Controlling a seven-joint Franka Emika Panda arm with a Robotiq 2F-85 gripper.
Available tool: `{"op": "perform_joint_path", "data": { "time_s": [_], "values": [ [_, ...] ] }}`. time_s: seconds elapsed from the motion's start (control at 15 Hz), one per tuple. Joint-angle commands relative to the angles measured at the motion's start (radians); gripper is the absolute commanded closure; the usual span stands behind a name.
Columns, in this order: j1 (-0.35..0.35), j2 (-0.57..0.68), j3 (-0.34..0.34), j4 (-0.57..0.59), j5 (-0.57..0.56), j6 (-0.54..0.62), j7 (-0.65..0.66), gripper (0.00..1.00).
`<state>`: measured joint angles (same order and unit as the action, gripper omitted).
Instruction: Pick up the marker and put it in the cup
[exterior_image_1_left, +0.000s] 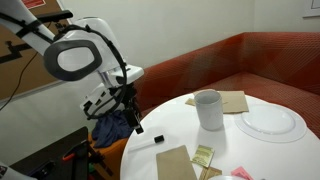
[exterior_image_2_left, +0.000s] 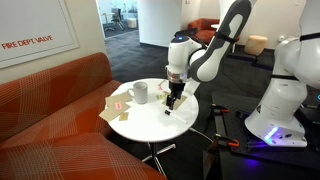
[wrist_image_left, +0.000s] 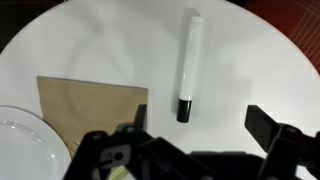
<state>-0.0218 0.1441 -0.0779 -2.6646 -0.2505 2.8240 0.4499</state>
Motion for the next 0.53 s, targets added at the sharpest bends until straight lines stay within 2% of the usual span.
{"op": "perform_joint_path", "data": {
  "time_s": [0.0,0.47],
  "values": [
    [0.061,0.072,-0.06,0.03,-0.045,0.033,0.079,0.0],
    [0.16,0.184,-0.143,0.05,-0.002,0.138,0.067,0.0]
  ]
}}
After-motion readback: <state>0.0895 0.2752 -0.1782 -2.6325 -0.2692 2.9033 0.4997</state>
